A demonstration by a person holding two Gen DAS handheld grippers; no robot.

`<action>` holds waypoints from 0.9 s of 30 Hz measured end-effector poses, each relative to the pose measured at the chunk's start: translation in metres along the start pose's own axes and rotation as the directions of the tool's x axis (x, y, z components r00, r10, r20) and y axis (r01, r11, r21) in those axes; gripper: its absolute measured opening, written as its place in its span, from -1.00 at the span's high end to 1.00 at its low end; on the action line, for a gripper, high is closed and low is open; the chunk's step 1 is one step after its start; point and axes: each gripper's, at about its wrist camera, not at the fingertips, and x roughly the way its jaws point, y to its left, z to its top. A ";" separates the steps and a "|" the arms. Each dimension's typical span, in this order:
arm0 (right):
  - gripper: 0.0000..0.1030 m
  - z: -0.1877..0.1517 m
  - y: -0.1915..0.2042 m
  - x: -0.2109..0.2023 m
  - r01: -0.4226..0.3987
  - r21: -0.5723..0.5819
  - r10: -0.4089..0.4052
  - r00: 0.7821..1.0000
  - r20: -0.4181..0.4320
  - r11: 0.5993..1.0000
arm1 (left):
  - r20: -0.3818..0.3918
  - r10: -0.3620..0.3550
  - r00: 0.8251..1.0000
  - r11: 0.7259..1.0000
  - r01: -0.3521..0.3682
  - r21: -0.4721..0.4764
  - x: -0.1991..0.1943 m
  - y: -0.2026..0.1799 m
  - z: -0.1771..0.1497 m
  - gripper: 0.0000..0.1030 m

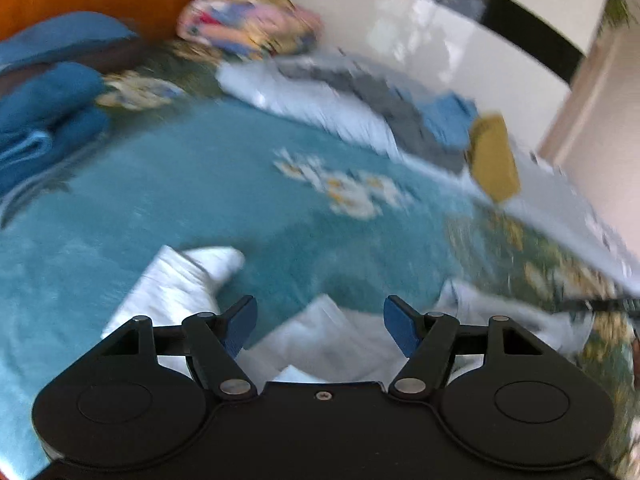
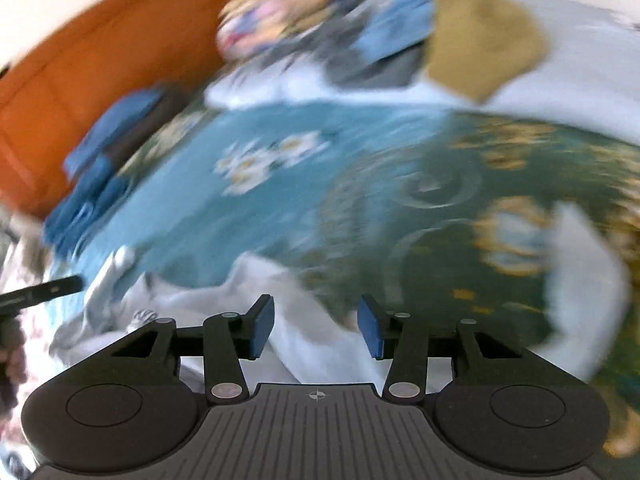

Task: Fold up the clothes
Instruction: 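Grasp the shirt shoulder with the left gripper near the right gripper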

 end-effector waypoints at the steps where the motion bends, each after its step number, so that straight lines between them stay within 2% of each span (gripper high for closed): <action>1: 0.17 0.004 0.005 0.012 -0.011 -0.019 0.010 1.000 -0.027 1.000 | -0.022 -0.009 1.000 1.000 0.009 0.010 0.008 0.003 0.000 -0.31; 6: 0.14 0.020 0.021 0.051 -0.023 -0.112 0.009 0.993 -0.120 0.993 | -0.136 -0.074 0.988 0.994 0.084 0.067 0.037 0.018 0.006 -0.31; 11: 0.12 0.026 0.027 0.070 -0.040 -0.175 0.006 0.982 -0.191 0.984 | -0.277 -0.063 0.959 0.962 0.132 0.240 0.066 0.018 0.007 -0.31; 13: 0.05 0.025 0.028 0.074 -0.038 -0.195 -0.003 0.979 -0.204 0.980 | -0.291 -0.063 0.955 0.944 0.152 0.294 0.071 0.017 0.007 -0.31; 17: 0.04 0.022 0.026 0.078 -0.020 -0.212 -0.027 0.976 -0.215 0.977 | -0.303 -0.064 0.951 0.926 0.169 0.338 0.079 0.013 0.009 -0.32; 24: 0.00 0.018 0.035 0.076 -0.021 -0.234 -0.032 0.974 -0.222 0.972 | -0.309 -0.090 0.947 0.931 0.190 0.311 0.075 0.011 0.010 -0.29; 27: 0.00 0.017 0.039 0.075 -0.027 -0.246 -0.032 0.972 -0.232 0.969 | -0.329 -0.106 0.938 0.914 0.222 0.339 0.073 0.001 0.005 -0.29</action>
